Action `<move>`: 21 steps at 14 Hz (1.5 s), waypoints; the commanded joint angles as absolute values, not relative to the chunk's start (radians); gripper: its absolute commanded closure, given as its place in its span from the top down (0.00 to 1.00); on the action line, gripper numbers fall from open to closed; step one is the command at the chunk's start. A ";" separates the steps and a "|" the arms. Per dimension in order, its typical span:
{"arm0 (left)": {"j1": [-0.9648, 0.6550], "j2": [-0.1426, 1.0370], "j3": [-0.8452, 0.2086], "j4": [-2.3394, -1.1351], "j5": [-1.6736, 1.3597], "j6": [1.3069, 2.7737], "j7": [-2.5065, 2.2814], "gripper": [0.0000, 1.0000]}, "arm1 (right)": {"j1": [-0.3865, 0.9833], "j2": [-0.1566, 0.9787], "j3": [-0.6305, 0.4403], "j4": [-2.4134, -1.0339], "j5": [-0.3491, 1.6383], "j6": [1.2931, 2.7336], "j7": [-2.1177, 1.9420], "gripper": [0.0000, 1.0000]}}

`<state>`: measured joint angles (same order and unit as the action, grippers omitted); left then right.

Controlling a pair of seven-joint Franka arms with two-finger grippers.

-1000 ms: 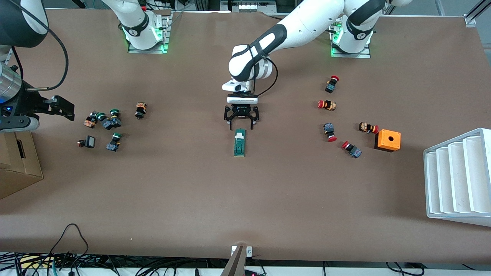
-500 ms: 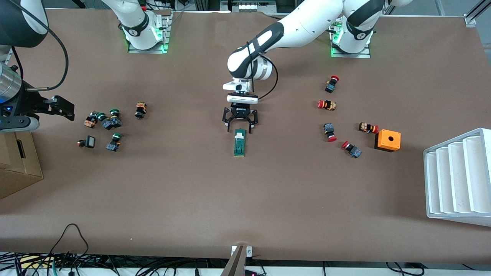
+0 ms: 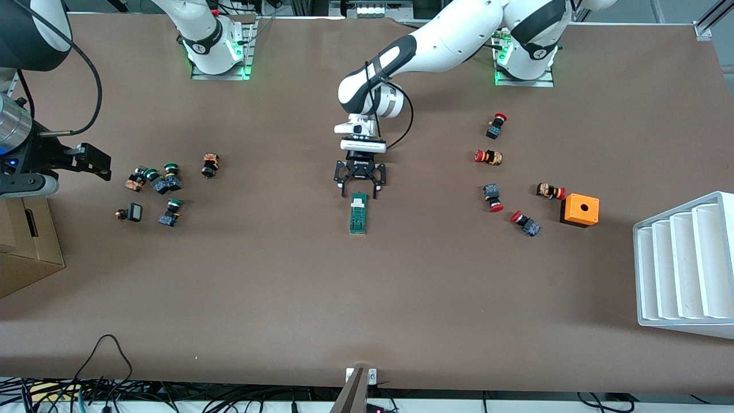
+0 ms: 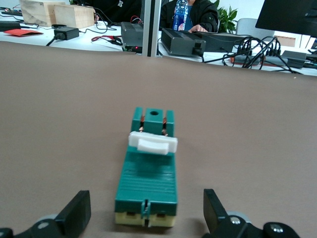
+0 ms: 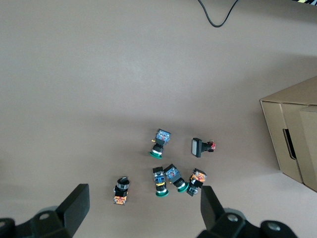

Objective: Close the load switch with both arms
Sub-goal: 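Hold the green switch with the left gripper while the right gripper approaches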

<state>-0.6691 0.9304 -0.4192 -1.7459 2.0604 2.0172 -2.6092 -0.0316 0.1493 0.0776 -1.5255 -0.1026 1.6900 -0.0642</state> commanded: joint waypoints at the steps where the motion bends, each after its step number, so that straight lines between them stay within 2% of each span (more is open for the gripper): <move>1: -0.686 0.942 -0.400 -1.738 2.092 2.006 -2.642 1.00 | -0.040 0.158 0.081 -1.502 -0.089 1.671 -0.083 0.99; 4: -0.686 0.943 -0.402 -1.738 2.092 2.006 -2.640 1.00 | -0.038 0.158 0.081 -1.502 -0.089 1.671 -0.083 0.99; 10: -0.686 0.951 -0.402 -1.735 2.092 2.006 -2.645 0.81 | -0.038 0.158 0.080 -1.502 -0.089 1.672 -0.083 0.99; 15: -0.689 0.951 -0.402 -1.730 2.091 2.006 -2.645 0.74 | -0.040 0.158 0.080 -1.502 -0.084 1.666 -0.083 0.99; 21: -0.690 0.956 -0.402 -1.727 2.091 2.006 -2.646 0.75 | -0.021 0.155 0.089 -1.505 -0.064 1.645 -0.121 0.99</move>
